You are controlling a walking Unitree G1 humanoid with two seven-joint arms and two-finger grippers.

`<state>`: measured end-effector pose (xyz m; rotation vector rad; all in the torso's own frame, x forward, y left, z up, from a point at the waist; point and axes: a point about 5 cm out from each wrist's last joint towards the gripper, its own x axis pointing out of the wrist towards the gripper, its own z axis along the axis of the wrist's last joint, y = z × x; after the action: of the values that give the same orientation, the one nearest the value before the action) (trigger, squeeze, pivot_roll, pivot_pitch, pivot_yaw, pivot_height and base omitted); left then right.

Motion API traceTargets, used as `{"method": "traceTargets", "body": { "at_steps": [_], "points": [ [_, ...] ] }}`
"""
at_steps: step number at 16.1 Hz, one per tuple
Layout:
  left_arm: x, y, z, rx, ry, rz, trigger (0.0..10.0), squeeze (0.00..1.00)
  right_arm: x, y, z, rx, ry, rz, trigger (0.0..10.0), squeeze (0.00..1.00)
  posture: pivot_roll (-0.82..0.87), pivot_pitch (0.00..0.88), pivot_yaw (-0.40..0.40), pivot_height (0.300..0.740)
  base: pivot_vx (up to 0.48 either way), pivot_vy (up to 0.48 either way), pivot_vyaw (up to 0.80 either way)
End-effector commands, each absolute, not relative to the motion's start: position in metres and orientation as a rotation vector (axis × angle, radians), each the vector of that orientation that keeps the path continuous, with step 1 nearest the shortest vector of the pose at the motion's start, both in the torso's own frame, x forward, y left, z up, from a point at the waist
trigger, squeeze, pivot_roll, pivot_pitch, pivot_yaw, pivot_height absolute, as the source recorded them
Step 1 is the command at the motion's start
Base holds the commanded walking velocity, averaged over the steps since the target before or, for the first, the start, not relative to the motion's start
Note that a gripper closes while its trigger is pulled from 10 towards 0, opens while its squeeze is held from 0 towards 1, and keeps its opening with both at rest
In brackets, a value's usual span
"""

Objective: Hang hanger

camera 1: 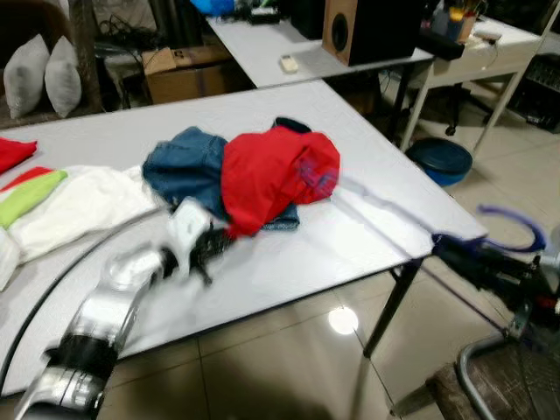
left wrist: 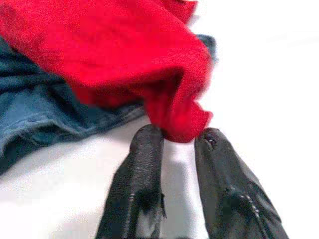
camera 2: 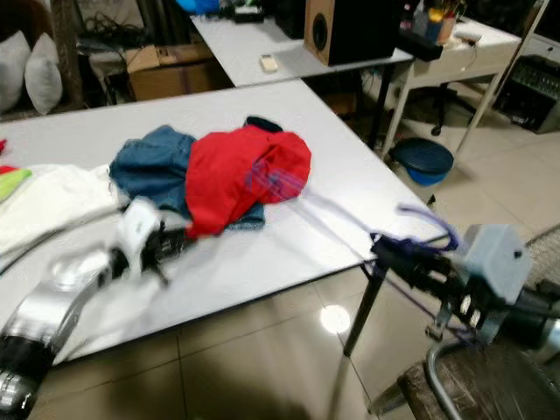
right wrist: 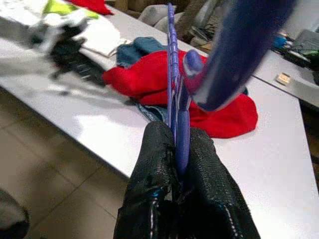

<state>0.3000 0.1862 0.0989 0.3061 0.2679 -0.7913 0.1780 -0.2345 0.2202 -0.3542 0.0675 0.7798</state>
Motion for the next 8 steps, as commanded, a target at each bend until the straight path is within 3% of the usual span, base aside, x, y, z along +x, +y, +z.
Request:
{"method": "traceTargets", "body": {
  "at_steps": [1, 2, 3, 5, 7, 8],
  "points": [
    [0.3, 0.181, 0.112, 0.323, 0.223, -0.839, 10.0, 1.0, 0.178, -0.232, 0.224, -0.362, 0.053, 0.772, 10.0, 0.0, -0.27, 0.0, 0.059, 0.74, 0.0, 0.0, 0.0],
    [0.277, 0.182, 0.125, 0.378, 0.168, -0.97, 10.0, 1.0, 0.182, -0.228, 0.217, -0.316, 0.061, 0.736, 10.0, 0.0, -0.26, 0.0, 0.064, 0.74, 0.0, 0.0, 0.0],
    [0.269, 0.182, 0.146, 0.294, 0.086, -0.963, 10.0, 1.0, 0.187, -0.223, 0.206, -0.232, 0.06, 0.662, 10.0, 0.0, -0.24, 0.0, 0.055, 0.74, 0.0, 0.0, 0.0],
    [0.282, 0.186, 0.171, 0.131, -0.075, -0.688, 10.0, 1.0, 0.2, -0.216, 0.189, -0.115, 0.049, 0.479, 10.0, 0.0, -0.24, 0.0, 0.06, 0.74, 0.0, 0.0, 0.0],
    [0.291, 0.192, 0.167, 0.051, -0.083, -0.513, 10.0, 1.0, 0.21, -0.214, 0.178, -0.064, 0.035, 0.354, 10.0, 0.0, -0.23, 0.0, 0.066, 0.74, 0.0, 0.0, 0.0],
    [0.29, 0.196, 0.161, 0.019, -0.079, -0.437, 10.0, 0.42, 0.215, -0.213, 0.174, -0.052, 0.008, 0.236, 10.0, 0.0, -0.24, 0.0, 0.083, 0.74, 0.0, 0.0, 0.0]
  ]
}}
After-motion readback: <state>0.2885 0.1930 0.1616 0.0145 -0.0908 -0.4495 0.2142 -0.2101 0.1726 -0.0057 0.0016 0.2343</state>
